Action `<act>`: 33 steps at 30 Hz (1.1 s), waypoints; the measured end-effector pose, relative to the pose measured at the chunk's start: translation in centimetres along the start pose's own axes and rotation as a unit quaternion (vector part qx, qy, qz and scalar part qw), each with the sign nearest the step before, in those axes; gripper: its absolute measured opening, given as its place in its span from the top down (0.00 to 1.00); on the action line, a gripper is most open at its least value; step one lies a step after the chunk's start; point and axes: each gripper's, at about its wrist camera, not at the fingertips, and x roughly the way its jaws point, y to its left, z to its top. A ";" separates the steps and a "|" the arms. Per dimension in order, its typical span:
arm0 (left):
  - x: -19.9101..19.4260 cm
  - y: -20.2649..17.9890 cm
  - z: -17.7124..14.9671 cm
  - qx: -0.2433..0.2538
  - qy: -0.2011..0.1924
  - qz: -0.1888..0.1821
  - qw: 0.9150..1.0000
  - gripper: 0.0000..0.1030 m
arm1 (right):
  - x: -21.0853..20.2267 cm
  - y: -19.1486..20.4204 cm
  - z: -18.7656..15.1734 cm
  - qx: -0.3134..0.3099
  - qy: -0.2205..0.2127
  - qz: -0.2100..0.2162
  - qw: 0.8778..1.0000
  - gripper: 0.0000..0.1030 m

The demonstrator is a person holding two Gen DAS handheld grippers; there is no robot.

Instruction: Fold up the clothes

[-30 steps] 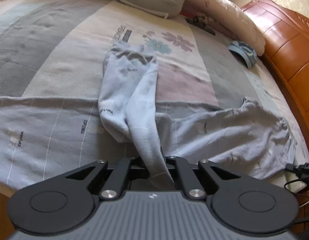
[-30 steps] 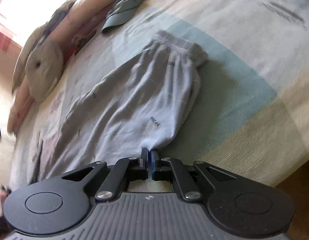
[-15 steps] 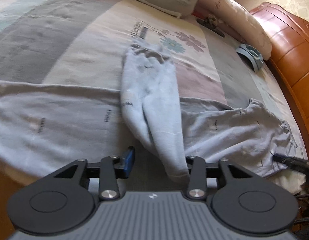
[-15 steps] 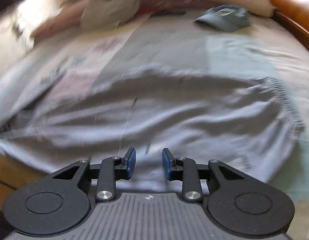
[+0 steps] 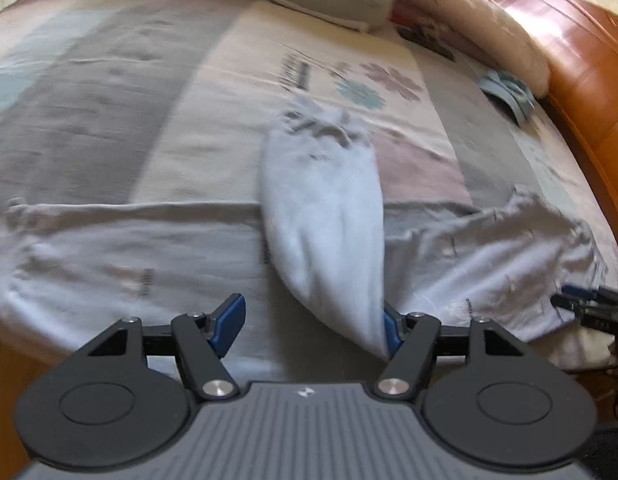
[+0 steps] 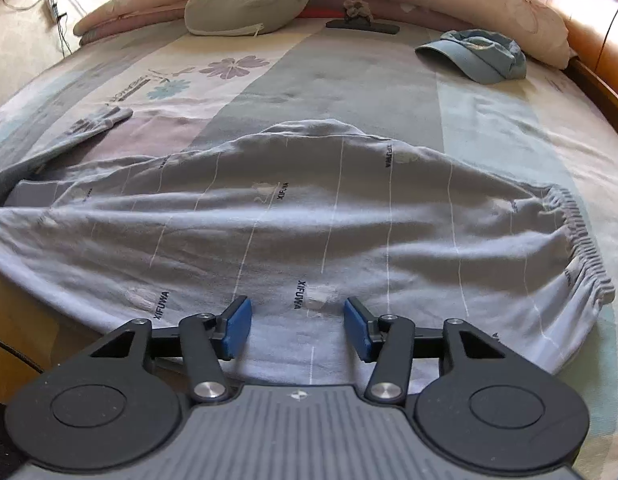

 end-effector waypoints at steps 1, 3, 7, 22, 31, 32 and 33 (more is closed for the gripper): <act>-0.7 0.5 0.2 -0.012 -0.008 -0.009 1.000 0.33 | 0.1 -0.1 0.0 0.002 -0.001 0.003 1.000 0.43; -2.0 1.1 0.7 -0.030 -0.033 0.015 0.999 0.33 | 0.2 -0.4 0.1 0.005 -0.004 0.010 1.000 0.43; -2.9 -0.1 2.4 -0.019 -0.060 0.041 0.997 0.33 | 0.2 -0.9 0.4 0.011 -0.011 0.025 1.000 0.41; 9.9 -16.2 7.4 0.375 -0.034 -0.005 0.926 0.32 | -3.1 -0.3 1.8 0.059 -0.069 -0.001 0.996 0.36; 15.9 -19.7 7.5 0.543 0.035 -0.118 0.831 0.32 | -4.7 2.1 1.5 0.110 -0.060 -0.067 0.990 0.34; 16.2 -20.0 7.5 0.550 0.036 -0.131 0.824 0.31 | -4.6 2.3 1.5 0.115 -0.058 -0.071 0.989 0.34; 16.5 -20.2 7.5 0.558 0.036 -0.143 0.817 0.31 | -4.5 2.7 1.6 0.121 -0.057 -0.075 0.988 0.34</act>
